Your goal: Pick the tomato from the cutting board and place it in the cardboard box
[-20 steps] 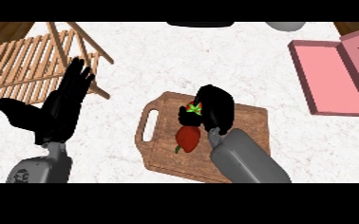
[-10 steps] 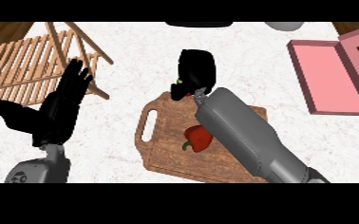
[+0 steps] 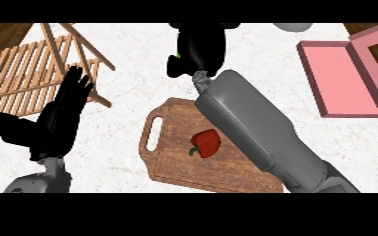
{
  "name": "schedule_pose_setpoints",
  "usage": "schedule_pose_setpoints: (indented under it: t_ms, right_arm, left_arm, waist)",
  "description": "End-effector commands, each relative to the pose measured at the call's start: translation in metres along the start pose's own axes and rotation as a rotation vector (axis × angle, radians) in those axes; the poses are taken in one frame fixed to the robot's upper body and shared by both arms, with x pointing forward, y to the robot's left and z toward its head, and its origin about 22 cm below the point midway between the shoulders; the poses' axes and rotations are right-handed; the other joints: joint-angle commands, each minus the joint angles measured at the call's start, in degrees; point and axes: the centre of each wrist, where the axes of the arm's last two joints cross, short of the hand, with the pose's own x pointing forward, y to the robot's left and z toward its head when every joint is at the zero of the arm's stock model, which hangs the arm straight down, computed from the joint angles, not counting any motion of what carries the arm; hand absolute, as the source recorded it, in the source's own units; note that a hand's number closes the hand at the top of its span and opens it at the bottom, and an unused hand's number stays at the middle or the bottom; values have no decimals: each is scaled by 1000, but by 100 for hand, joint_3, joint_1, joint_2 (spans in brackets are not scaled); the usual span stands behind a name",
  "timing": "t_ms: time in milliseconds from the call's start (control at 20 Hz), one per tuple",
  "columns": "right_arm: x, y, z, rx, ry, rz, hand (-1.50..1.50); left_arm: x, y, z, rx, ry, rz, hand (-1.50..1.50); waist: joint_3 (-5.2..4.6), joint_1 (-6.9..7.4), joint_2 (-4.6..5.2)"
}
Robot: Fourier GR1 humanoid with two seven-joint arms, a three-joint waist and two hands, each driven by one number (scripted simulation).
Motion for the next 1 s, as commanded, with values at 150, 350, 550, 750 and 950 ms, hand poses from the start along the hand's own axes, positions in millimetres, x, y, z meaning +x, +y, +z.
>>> schedule_pose_setpoints:
  t_ms: [150, 350, 550, 750, 950]
  right_arm:
    - [-9, -58, -35, -266, 177, -50, 150]
    - [-39, -63, -38, -298, 286, -47, 150]
    - [-76, -94, -42, -277, 310, -52, 150]
    - [-133, -92, -58, -295, 359, -44, 150]
    - [-171, -96, -80, -351, 427, 64, 150]
  left_arm:
    - [-2, -1, -8, 20, 7, 14, 0]
    - [9, 9, -3, 2, 7, 0, 0]
    - [-2, -1, -10, 11, -4, -6, 0]
    - [15, -12, -9, -1, -10, 14, 0]
    - [9, -8, -6, -5, 3, 9, 0]
  waist:
    - [-2, -31, 17]
    - [1, -33, 0]
    - [1, -92, -4]
    - [4, -53, 11]
    - [2, 22, 35]
